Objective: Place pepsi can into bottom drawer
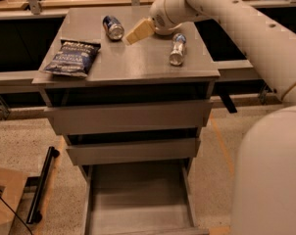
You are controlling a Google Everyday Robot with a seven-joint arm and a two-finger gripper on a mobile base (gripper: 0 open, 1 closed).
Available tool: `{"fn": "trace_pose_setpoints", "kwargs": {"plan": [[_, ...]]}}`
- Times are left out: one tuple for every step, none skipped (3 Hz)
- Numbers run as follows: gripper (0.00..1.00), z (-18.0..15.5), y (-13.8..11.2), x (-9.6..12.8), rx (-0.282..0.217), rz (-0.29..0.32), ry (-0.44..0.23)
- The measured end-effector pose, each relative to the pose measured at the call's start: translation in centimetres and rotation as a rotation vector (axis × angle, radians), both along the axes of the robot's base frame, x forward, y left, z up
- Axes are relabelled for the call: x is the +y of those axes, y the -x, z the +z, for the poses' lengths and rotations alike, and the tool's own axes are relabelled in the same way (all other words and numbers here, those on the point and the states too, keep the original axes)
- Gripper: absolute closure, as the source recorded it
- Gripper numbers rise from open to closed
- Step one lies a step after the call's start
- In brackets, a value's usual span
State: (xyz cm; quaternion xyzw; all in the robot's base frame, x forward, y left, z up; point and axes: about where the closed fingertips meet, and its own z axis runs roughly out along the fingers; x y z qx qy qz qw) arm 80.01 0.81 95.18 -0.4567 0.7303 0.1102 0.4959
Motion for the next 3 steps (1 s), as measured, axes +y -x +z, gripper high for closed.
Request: {"fn": "trace_pose_setpoints", "kwargs": {"plan": [[0.00, -1.5, -2.9, 3.0, 0.053, -0.019, -0.103], [0.00, -1.7, -3.2, 3.2, 0.058, -0.021, -0.114], [0.00, -3.1, -3.8, 3.4, 0.083, -0.048, -0.112]]}}
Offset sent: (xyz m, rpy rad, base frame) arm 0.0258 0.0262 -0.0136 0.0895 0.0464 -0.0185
